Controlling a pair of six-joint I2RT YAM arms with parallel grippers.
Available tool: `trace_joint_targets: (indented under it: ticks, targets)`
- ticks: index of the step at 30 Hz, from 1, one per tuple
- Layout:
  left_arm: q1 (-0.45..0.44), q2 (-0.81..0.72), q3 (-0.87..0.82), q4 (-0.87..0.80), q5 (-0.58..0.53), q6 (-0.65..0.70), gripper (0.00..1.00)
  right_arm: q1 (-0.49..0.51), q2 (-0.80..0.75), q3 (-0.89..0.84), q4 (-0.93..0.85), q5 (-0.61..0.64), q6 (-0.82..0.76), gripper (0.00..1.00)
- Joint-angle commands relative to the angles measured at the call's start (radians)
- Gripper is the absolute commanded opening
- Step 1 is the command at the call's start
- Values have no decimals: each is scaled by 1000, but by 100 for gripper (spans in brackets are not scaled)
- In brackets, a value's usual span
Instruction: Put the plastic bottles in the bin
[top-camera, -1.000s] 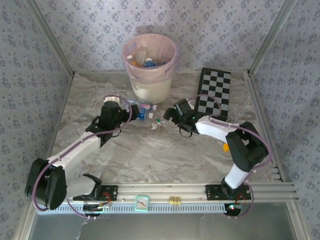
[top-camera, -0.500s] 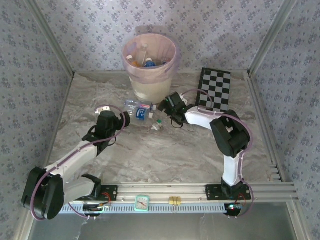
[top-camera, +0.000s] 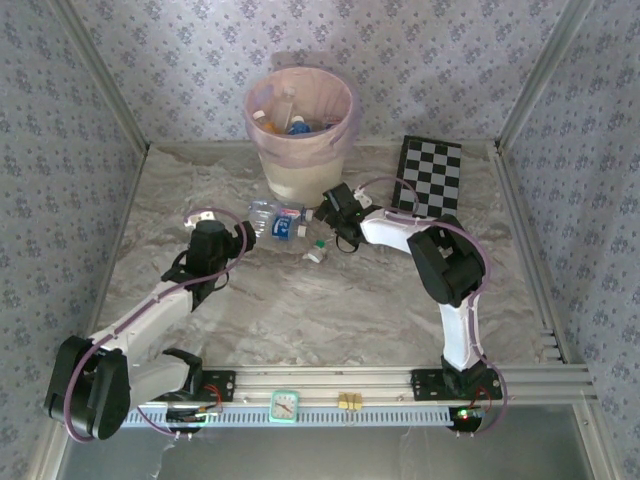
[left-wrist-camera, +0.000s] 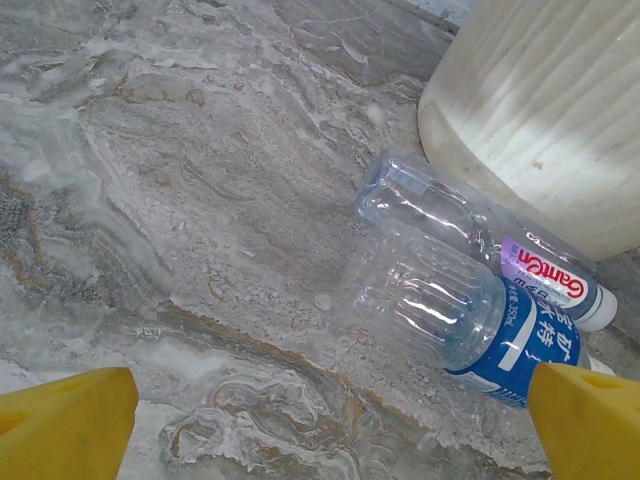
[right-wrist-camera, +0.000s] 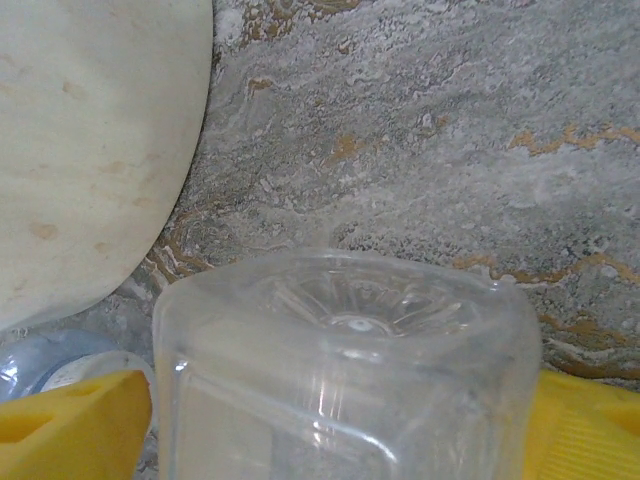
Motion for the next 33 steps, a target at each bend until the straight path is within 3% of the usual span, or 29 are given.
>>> trace_joint_targets:
  ticks: [1,8,11,19,33]
  targets:
    - [9,7,-7,25,9,-4,100,6,39,-7,3,6,24,87]
    - [10,18,-4,28,13,-15,100,1,1,-68,79,10,18,64]
    - [11,20,-4,29,15,-17,100,-5,-18,-90,102,-1,13,59]
    - [12,18,-4,25,15,-20,100,-22,-88,-129,203,-51,-79,51]
    - [18,5,-16,20,16,-31,100,-54,-346,-206,380,-71,-406,44]
